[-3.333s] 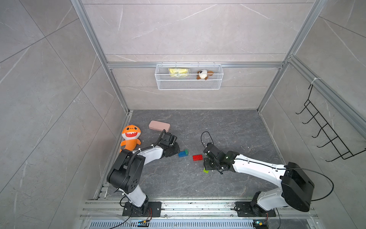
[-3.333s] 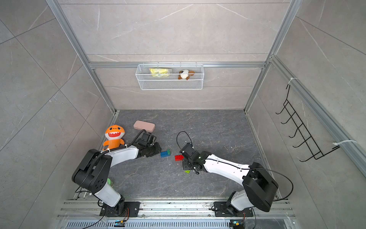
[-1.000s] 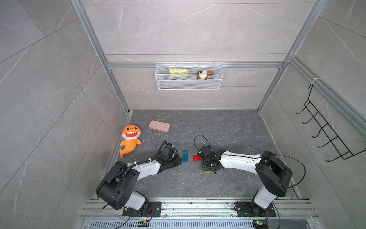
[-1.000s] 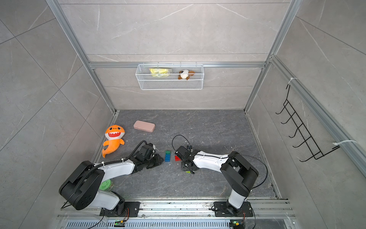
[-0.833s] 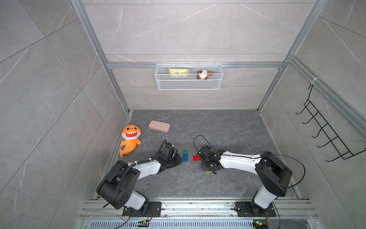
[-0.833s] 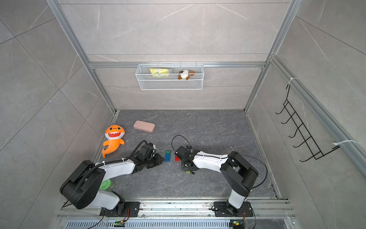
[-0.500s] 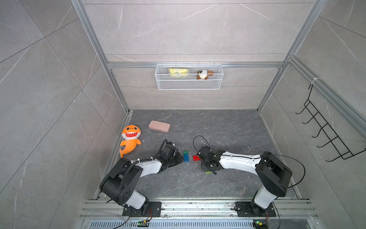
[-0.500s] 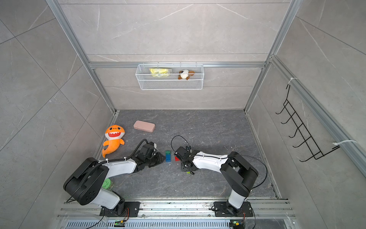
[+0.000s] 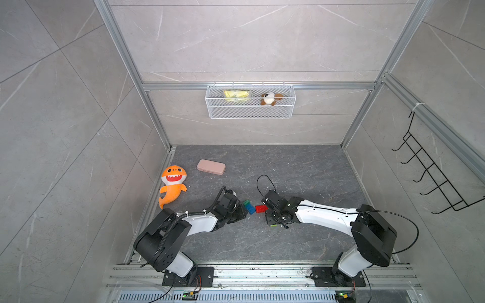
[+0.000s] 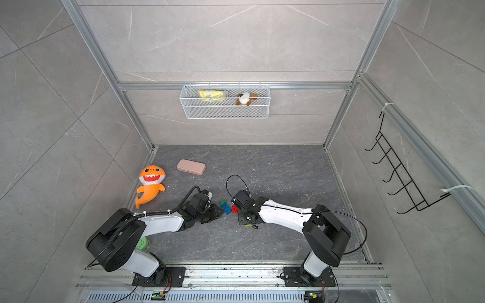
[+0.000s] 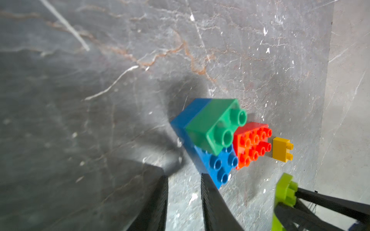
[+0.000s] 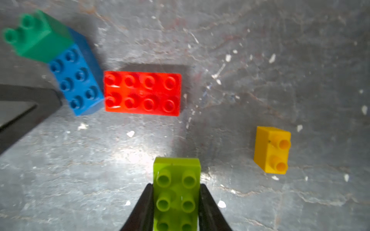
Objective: Assemble the number 5 with lego
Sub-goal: Pick up the lego brick from the center of the board, then place the lego brick at the center of the board.
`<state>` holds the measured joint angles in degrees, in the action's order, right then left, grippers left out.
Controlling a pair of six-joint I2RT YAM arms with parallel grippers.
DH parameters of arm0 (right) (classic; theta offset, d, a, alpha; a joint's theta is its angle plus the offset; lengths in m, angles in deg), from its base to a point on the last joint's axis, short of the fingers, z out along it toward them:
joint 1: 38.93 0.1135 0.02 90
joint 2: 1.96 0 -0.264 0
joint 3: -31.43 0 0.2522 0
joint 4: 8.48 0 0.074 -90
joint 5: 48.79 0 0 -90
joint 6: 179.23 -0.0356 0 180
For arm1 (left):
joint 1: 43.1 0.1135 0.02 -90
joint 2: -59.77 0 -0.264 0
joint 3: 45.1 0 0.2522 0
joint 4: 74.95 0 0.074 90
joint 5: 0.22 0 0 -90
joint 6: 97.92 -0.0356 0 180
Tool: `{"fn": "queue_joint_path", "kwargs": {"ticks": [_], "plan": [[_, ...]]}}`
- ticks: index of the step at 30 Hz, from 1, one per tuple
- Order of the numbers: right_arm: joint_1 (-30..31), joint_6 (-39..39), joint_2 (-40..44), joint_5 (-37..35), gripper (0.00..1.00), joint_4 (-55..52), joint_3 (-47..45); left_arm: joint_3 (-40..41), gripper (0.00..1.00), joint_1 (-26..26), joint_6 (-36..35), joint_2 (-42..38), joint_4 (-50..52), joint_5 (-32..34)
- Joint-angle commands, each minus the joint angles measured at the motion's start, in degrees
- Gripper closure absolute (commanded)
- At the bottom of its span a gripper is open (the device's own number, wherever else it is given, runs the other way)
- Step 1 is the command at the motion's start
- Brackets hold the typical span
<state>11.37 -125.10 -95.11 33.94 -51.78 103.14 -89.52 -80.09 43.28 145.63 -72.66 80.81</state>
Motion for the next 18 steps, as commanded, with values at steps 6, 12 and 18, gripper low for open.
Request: {"fn": "queue_joint_path", "kwargs": {"ticks": [6, 12, 18], "plan": [[0.33, 10.29, -1.33, 1.90, 0.77, -3.54, 8.12, 1.28, 0.63, 0.51, 0.07, -9.56, 11.81, 6.35], [0.39, 14.31, -2.20, 6.69, 0.78, -3.13, 9.60, 1.50, 0.59, 1.31, -0.55, -12.60, 15.24, 7.49], [2.80, 19.35, -2.89, 12.53, 0.78, -1.57, 6.70, 2.52, 0.59, 1.92, -0.65, -14.86, 16.21, 8.44]]}}
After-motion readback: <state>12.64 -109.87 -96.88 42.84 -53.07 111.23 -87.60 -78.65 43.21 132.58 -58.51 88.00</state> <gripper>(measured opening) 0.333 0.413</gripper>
